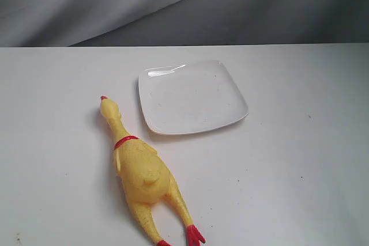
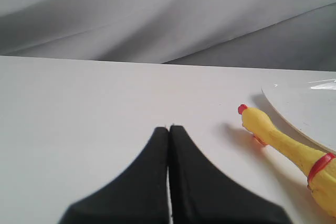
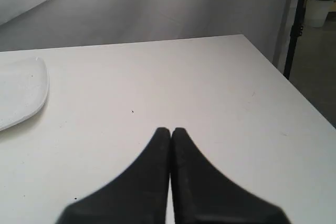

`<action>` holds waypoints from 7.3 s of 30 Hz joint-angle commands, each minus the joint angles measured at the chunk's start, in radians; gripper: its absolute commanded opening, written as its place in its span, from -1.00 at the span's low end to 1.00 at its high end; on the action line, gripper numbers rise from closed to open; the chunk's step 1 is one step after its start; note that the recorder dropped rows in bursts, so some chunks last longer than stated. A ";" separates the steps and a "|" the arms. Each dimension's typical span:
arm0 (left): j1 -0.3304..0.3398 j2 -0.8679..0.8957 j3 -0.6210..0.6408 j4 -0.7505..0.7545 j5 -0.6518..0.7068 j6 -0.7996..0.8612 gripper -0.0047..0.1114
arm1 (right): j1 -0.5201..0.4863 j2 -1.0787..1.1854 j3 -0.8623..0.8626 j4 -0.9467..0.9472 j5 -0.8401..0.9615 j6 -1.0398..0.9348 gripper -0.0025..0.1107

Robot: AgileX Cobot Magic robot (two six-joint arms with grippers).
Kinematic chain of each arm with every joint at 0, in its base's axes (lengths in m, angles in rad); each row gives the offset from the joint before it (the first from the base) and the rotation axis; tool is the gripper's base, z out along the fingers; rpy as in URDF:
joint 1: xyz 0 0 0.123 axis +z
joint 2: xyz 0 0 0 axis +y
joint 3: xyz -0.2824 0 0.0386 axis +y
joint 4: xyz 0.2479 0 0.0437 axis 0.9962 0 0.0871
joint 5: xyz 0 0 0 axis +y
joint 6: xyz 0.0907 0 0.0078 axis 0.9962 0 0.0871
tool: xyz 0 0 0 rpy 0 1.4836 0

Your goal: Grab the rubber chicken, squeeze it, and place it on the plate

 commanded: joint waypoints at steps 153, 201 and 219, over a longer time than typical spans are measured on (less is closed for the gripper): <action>0.002 -0.004 0.005 0.005 0.000 -0.003 -0.91 | 0.957 1.905 -1.459 -0.018 0.762 -0.268 -0.96; 0.004 0.096 -0.002 1.121 -1.193 -0.828 -0.48 | 0.957 1.319 -1.259 0.056 0.891 -0.391 -0.96; -0.109 0.724 -0.556 1.728 -1.394 -1.172 0.34 | 0.957 1.319 -1.259 0.145 0.891 -0.401 -0.96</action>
